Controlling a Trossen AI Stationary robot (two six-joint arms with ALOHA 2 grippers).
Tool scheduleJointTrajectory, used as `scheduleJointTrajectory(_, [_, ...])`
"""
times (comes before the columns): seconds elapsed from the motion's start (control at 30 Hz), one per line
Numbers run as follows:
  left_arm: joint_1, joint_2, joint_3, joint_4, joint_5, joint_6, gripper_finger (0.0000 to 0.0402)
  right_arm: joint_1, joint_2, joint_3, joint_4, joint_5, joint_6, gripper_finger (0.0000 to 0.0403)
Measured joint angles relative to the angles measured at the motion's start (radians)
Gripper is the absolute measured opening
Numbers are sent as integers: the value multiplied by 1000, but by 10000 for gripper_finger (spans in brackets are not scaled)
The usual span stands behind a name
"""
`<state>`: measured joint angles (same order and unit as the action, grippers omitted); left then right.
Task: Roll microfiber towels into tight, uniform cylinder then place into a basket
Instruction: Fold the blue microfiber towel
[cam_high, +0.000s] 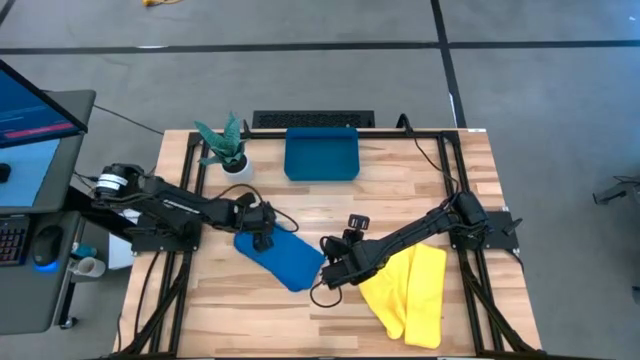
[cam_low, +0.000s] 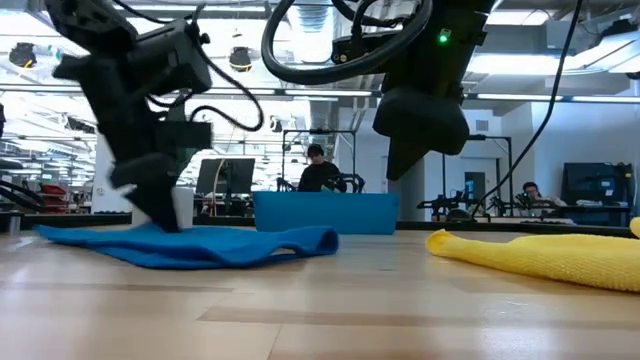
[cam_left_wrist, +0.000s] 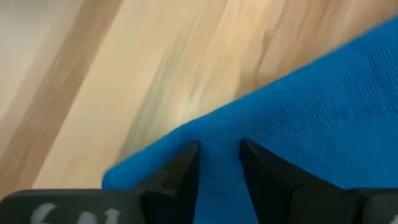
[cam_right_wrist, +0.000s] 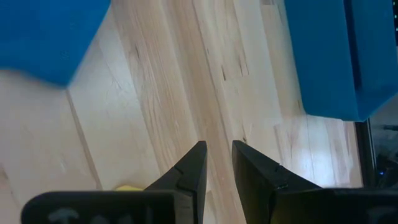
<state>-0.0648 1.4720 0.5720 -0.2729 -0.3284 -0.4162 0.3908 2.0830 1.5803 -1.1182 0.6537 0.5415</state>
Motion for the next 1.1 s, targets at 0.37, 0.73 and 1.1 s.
scheduleJointTrajectory(0.37, [64, 245, 80, 412, -52, 187, 114, 2, 0, 0, -3, -1, 0, 98])
scheduleJointTrajectory(0.73, [-45, 120, 167, 286, -73, 261, 114, 2, 0, 0, -3, 0, 0, 98])
scheduleJointTrajectory(1.1, [-303, 211, 167, 414, -175, 126, 114, 16, 0, 0, -31, 0, 0, 98])
